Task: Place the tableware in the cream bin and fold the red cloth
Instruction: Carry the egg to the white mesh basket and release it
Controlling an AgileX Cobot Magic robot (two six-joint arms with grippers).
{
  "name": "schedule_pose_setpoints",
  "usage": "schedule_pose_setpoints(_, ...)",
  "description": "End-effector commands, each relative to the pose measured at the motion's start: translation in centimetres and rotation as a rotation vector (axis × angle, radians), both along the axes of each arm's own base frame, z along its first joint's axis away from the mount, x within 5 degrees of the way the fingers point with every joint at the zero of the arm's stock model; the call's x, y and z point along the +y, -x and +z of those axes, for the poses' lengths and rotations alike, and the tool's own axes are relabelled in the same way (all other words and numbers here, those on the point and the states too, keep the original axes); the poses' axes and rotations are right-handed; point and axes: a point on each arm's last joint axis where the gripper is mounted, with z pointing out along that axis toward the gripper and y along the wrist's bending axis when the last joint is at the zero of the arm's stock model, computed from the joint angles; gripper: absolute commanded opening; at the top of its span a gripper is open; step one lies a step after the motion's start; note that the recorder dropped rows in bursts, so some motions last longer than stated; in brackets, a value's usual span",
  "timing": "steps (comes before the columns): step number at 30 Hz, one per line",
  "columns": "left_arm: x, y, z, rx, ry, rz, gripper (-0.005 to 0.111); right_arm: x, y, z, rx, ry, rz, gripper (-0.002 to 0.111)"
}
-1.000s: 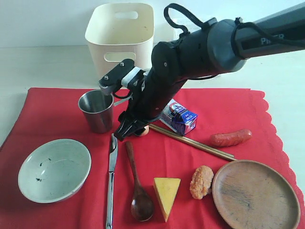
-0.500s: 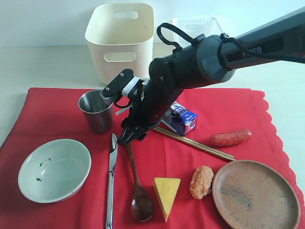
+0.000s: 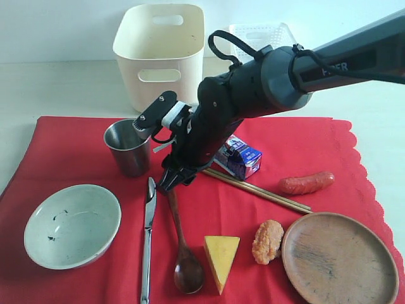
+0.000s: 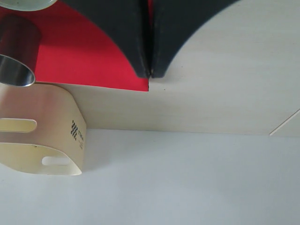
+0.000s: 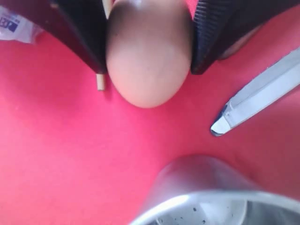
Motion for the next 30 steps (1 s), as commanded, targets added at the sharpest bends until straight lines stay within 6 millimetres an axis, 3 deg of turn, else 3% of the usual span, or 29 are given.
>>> schedule_pose_setpoints(1,0.0,0.0,0.0,-0.004,0.000,-0.006,0.002,0.0,0.1,-0.1,-0.009,0.001,0.010,0.019)
schedule_pose_setpoints(14,0.0,0.0,0.0,-0.004,0.000,-0.006,0.002,-0.1,0.2,1.5,-0.016,-0.014,0.004,0.019)
schedule_pose_setpoints(23,0.0,0.0,0.0,-0.004,0.000,-0.006,0.002,-0.4,0.6,5.6,-0.068,-0.061,0.009,0.019)
schedule_pose_setpoints(30,0.0,0.0,0.0,-0.004,0.000,-0.006,0.002,-1.5,0.9,10.8,-0.182,-0.124,0.014,0.019)
